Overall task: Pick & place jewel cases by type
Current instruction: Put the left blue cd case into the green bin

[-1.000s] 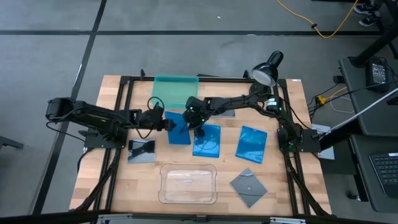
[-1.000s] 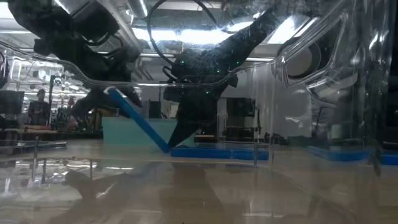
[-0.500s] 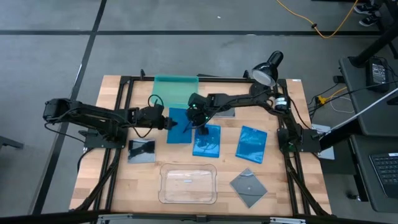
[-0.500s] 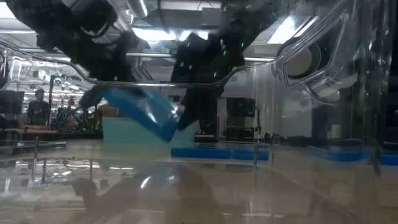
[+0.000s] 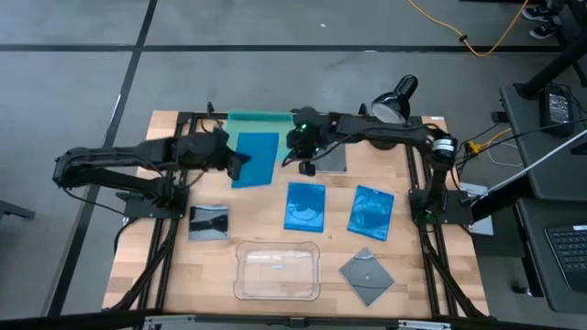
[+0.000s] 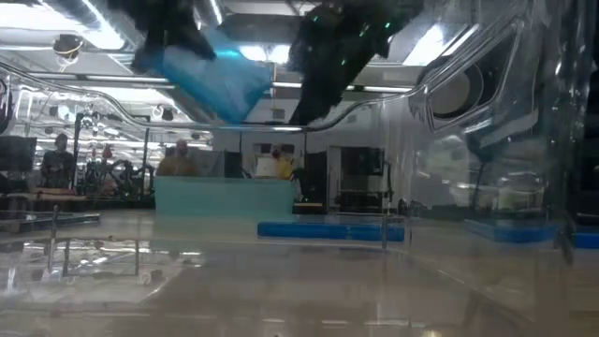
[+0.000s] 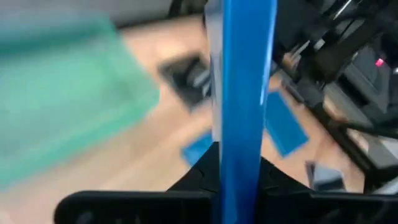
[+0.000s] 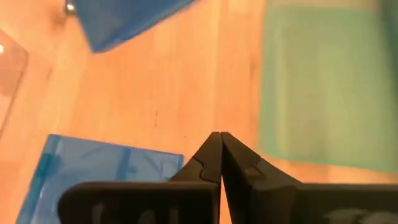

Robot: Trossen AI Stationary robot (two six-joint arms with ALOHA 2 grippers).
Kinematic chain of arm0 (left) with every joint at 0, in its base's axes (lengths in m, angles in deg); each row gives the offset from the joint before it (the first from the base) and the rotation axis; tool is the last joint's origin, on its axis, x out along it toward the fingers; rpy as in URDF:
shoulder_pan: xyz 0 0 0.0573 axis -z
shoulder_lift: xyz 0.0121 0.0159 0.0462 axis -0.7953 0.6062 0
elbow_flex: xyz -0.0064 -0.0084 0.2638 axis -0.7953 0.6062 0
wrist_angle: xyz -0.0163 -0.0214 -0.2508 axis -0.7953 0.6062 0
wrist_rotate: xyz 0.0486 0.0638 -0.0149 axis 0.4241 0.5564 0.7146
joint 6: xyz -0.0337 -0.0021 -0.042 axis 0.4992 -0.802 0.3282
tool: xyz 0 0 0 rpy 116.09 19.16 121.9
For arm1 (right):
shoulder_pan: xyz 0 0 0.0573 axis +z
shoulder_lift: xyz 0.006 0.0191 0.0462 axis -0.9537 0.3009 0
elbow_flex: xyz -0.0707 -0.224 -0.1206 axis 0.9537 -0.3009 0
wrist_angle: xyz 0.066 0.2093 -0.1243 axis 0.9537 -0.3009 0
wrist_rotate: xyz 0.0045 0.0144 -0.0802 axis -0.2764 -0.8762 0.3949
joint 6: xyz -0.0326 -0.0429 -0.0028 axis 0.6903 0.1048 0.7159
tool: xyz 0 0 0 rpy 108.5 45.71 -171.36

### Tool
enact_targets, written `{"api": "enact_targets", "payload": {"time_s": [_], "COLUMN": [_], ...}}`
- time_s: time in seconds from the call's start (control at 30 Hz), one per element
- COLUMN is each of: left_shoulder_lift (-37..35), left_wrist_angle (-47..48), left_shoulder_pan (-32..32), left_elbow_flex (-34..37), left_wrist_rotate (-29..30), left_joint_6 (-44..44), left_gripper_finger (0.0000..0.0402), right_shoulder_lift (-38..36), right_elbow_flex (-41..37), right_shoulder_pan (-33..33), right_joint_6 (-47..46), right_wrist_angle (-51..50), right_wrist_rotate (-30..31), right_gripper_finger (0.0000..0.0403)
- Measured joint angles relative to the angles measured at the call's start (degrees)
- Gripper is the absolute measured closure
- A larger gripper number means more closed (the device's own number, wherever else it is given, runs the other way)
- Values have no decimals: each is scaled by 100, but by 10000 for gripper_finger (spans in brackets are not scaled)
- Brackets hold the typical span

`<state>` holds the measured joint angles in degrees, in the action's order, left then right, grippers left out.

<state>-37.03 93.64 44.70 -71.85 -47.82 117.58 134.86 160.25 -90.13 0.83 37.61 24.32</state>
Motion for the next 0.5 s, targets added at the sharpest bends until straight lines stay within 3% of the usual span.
{"api": "enact_targets", "payload": {"time_s": [0.1, 0.23, 0.37, 0.5], "left_shoulder_lift": [-49, -20, 63, 155], "left_wrist_angle": [84, 90, 13, -77], "left_shoulder_pan": [-48, -118, -129, -125], "left_elbow_flex": [-401, -716, -847, -949], "left_wrist_rotate": [293, 477, 480, 487], "left_joint_6": [-779, -1544, -2269, -3024], "left_gripper_finger": [390, 390, 390, 390], "right_shoulder_lift": [-447, -1257, -2228, -3290], "right_elbow_flex": [-10, -258, -994, -1989], "right_shoulder_pan": [8, 99, 126, 93], "right_joint_6": [-2, -2, -123, -436], "right_wrist_angle": [-53, 44, 322, 872], "right_wrist_rotate": [51, 680, 1165, 1220], "right_gripper_finger": [393, 393, 393, 393]}}
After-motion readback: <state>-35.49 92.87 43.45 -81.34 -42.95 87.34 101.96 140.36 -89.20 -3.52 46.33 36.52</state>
